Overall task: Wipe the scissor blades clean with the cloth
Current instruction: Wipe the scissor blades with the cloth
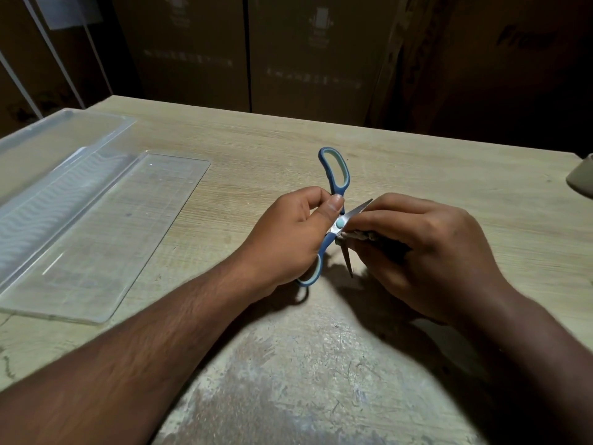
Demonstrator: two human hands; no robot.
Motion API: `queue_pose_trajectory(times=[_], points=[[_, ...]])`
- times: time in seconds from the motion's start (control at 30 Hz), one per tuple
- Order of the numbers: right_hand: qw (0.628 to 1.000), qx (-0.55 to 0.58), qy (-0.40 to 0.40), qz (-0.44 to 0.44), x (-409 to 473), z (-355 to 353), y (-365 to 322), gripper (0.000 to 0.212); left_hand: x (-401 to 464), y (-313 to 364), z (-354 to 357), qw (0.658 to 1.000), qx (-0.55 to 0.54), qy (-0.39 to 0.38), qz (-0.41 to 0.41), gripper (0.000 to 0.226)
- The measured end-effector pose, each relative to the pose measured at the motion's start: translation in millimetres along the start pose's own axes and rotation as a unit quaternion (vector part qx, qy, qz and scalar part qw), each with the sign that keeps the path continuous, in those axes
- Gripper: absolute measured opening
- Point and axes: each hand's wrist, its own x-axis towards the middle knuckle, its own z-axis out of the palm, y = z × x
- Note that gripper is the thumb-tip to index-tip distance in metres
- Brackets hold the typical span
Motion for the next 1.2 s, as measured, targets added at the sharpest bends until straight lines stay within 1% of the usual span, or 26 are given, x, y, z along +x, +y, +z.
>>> queue_pose_trajectory(times=[0.13,0.2,0.27,0.33,0.37,0.53,0.63,0.7,0.77,0.83,0.9,1.0,1.1,1.2], points=[[0.999,0.04,-0.027,-0.017,1.0,0.2,1.8,0.022,2.4,-0.3,-1.8,0.999,-0.02,0.026,-0.022,0.031],[0.999,0.03,-0.027,-0.024,1.4,-0.9,1.4,0.021,4.0,-0.2,-2.3,0.999,-0.03,0.03,-0.031,0.031],[0.999,0.015,-0.018,-0.026,0.7,-1.7,2.4,0.021,4.2,-1.2,-1.7,0.999,-0.027,0.006,-0.029,0.032],[1.0,0.017,-0.006,-0.019,-0.2,-3.1,3.8,0.022,2.4,-0.5,-0.6,0.999,-0.015,-0.03,-0.025,0.036],[1.0,0.022,-0.004,-0.015,-0.3,-3.0,4.1,0.023,1.6,-0.2,-0.5,0.999,-0.008,-0.036,-0.025,0.038],[0.998,0.058,-0.028,-0.018,1.9,0.4,4.8,0.025,4.0,-0.8,-2.4,0.999,-0.027,-0.006,-0.033,0.038],[0.997,0.065,-0.032,-0.028,0.0,-1.1,7.5,0.024,5.6,-0.2,-2.7,0.997,-0.06,-0.018,-0.037,0.044],[0.995,0.099,-0.018,-0.026,-0.5,-3.4,11.7,0.021,6.4,0.6,-1.3,0.997,-0.07,-0.022,-0.037,0.051],[0.991,0.131,0.015,-0.012,0.3,-6.8,15.2,0.018,6.7,1.0,-0.7,0.996,-0.076,-0.016,-0.04,0.053],[0.989,0.133,0.055,0.017,0.6,-10.1,17.1,0.016,6.5,2.4,-1.4,0.995,-0.082,-0.015,-0.049,0.047],[0.986,0.143,0.074,0.048,-0.6,-10.6,16.9,0.017,7.6,1.7,-2.9,0.995,-0.078,-0.007,-0.059,0.039],[0.986,0.152,0.052,0.045,-1.3,-7.1,13.8,0.02,7.0,1.8,-2.4,0.995,-0.074,-0.005,-0.071,0.037],[0.992,0.113,0.016,0.044,-1.4,-1.8,12.3,0.026,5.9,1.6,1.5,0.996,-0.064,-0.014,-0.06,0.044],[0.996,0.082,0.003,0.042,-1.9,4.6,9.8,0.027,6.3,-0.6,4.4,0.998,-0.049,-0.01,-0.049,0.051]])
